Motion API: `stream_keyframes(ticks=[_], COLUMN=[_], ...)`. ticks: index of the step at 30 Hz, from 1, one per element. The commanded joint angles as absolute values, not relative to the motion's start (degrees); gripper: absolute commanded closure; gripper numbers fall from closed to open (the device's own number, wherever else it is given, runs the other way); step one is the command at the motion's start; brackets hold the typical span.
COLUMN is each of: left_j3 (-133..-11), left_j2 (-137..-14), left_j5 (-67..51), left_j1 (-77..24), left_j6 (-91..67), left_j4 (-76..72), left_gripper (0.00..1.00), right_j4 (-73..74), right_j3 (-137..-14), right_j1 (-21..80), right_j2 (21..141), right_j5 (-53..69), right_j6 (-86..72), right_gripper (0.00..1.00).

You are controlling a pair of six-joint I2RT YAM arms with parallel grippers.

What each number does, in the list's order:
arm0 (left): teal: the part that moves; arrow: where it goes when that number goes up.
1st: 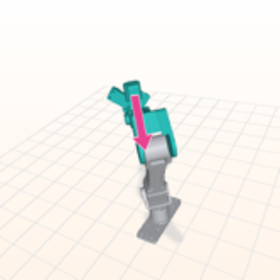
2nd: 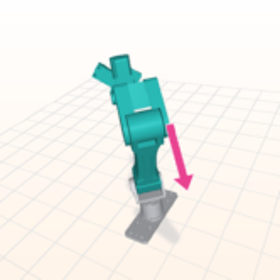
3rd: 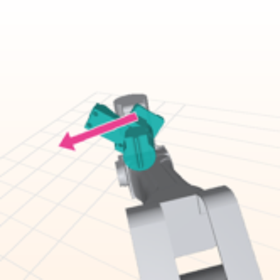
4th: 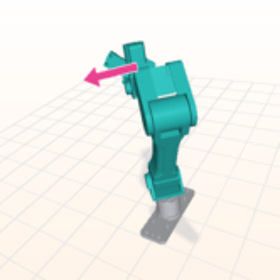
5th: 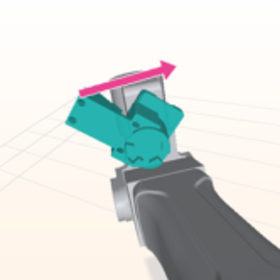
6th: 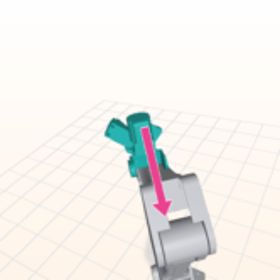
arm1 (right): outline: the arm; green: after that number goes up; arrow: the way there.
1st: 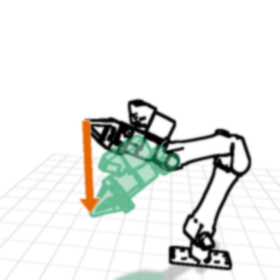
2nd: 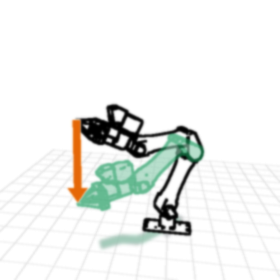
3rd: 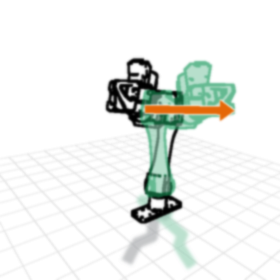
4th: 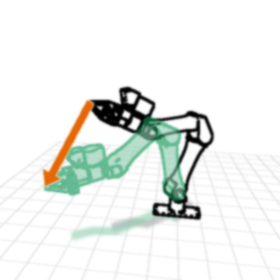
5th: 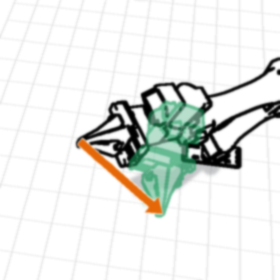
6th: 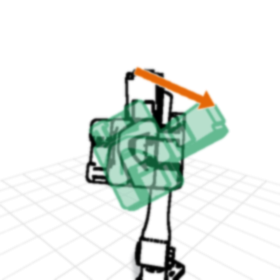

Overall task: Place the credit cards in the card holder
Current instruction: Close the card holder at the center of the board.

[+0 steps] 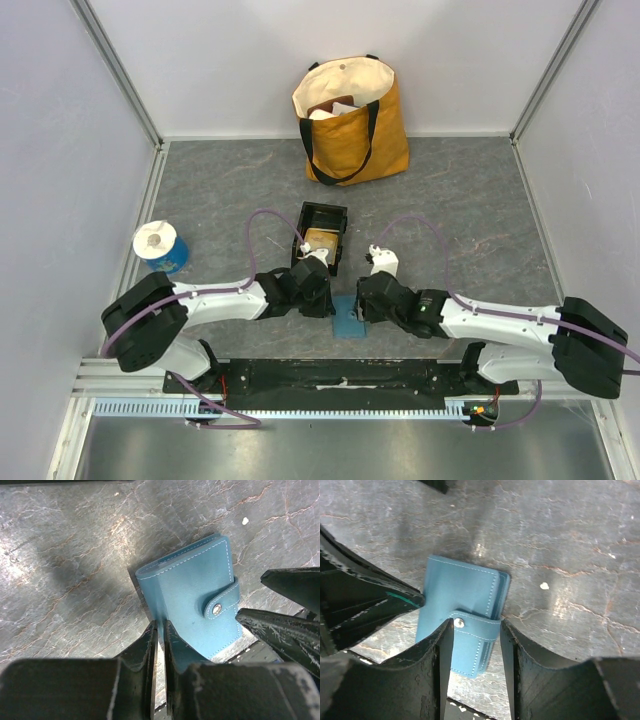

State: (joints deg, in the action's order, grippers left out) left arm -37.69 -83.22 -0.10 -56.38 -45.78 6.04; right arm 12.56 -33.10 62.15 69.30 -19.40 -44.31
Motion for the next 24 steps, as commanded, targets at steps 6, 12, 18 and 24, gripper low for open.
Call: stream_keyframes(ticks=[6, 12, 18, 24], left_j3=[-37.09, -36.83, -36.57, -36.30], left_j2=[-85.96, -86.66, -86.57, -86.22], left_j5=[-2.46, -2.99, -2.64, -2.29], left_j1=[-56.51, -56.60, -56.51, -56.51], left_j6=[-47.02, -47.46, -47.99, -48.08], left_j4=[3.96, 3.69, 4.13, 3.17], left_gripper=[0.85, 0.86, 0.86, 0.86], right_j4=[7.75, 7.55, 8.97, 7.92], right_j3=[-28.74, -29.18, -27.43, -30.58], right_j1=[61.35, 61.35, 61.44, 61.44], right_j2=[70.66, 71.02, 60.57, 66.25], right_j5=[-16.18, -16.42, -21.36, -13.90], right_j6=[-48.52, -49.13, -50.28, -48.08], right_gripper=[0.53, 0.59, 0.62, 0.70])
